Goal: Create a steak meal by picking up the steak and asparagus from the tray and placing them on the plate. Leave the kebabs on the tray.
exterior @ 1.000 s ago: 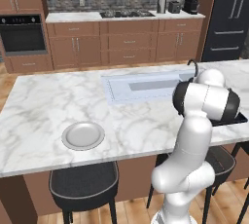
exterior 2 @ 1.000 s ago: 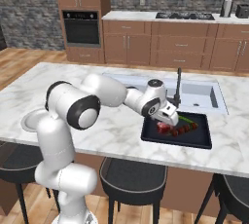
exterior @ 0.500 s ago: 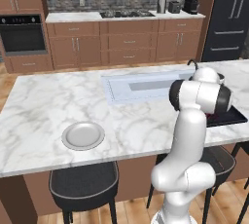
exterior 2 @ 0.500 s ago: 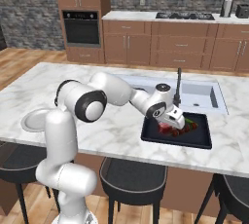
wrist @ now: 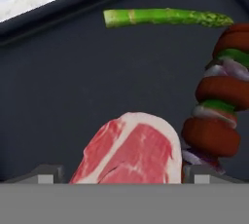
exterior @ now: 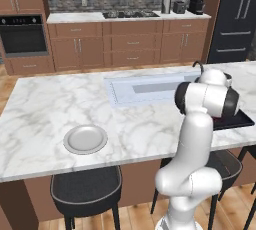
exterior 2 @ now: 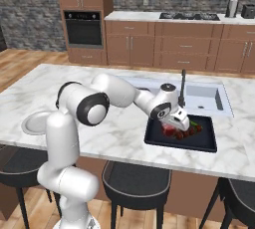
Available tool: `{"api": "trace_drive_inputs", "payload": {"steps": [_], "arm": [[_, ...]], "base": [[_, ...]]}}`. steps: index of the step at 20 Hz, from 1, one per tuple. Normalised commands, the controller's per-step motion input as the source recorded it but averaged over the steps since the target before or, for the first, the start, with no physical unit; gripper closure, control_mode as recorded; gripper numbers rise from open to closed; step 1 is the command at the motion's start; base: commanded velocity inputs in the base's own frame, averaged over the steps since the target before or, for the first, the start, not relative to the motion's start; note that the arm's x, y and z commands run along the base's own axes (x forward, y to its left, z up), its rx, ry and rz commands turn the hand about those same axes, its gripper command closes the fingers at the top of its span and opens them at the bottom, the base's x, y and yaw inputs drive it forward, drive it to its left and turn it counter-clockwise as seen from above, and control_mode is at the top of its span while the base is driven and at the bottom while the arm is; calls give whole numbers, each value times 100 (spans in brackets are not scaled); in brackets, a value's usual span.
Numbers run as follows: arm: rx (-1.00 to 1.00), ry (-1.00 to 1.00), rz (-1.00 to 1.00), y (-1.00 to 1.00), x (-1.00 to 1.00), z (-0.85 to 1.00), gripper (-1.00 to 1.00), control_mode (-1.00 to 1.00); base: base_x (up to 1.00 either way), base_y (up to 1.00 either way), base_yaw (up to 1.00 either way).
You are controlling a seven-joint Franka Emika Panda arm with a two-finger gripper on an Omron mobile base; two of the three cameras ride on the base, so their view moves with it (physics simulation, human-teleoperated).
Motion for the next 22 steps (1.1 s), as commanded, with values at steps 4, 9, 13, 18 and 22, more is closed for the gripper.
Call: {"api": "trace_drive_inputs", "payload": {"steps": [4,9,13,18,22], "arm": [[0,0,0,26,-26,50,100,-100],[0,0,0,49,-24,59,100,-100],[-5,-1,3,85,-18,44,100,-100],[-6,-1,5,94,-19,31,100,-100],[-2,0,8,94,-38,27,100,-100]], "base": [[0,0,0],[0,0,0],[0,0,0],[0,0,0],[0,0,0]]}}
